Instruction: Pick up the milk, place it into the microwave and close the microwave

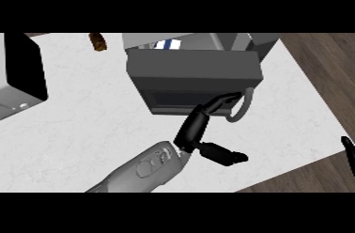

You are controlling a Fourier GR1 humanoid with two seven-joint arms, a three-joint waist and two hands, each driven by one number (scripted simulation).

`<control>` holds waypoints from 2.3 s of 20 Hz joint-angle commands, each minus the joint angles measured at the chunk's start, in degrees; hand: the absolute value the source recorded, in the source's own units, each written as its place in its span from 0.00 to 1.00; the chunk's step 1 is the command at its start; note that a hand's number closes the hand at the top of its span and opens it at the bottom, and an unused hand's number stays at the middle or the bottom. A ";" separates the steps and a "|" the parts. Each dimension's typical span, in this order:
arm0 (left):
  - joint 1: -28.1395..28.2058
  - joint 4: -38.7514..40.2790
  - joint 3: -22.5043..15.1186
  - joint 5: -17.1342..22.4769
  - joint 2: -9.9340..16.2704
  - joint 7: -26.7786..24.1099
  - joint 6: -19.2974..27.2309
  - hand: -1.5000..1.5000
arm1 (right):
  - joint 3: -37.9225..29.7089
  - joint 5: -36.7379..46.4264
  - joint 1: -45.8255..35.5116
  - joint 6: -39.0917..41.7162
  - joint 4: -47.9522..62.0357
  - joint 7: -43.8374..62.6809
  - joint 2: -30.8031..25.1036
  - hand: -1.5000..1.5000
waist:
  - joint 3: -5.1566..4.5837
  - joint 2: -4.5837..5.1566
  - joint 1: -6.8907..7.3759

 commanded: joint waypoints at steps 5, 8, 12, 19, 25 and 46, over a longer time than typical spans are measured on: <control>-6.02 3.48 1.68 5.45 -0.12 -2.04 2.51 0.00 | -0.30 -3.70 -2.17 2.33 -1.11 2.10 -2.54 0.00 | 0.13 0.70 -2.74; -7.39 5.12 1.29 6.45 -0.12 -2.88 3.17 0.00 | 0.05 -5.06 -3.45 2.65 -1.25 2.92 -2.88 0.00 | 0.17 1.25 -3.36; -9.74 6.40 1.75 9.07 -0.12 -3.18 3.20 0.00 | -0.43 -6.65 -5.09 3.51 -1.07 3.44 -4.07 0.00 | 0.25 1.47 -3.98; -12.97 9.54 1.86 11.68 -0.12 -4.77 4.48 0.00 | -0.54 -8.99 -6.05 3.51 -1.00 5.61 -5.25 0.00 | 0.29 1.88 -5.52; -14.18 11.00 1.17 14.13 -0.12 -5.84 5.10 0.00 | -1.38 -10.55 -7.24 3.82 -1.03 6.67 -6.70 0.00 | 0.35 1.91 -6.68; -15.16 13.45 -1.48 20.66 -0.12 -11.43 6.26 0.00 | -3.31 -15.83 -10.26 4.63 -0.47 10.04 -10.72 0.00 | 0.38 2.25 -7.93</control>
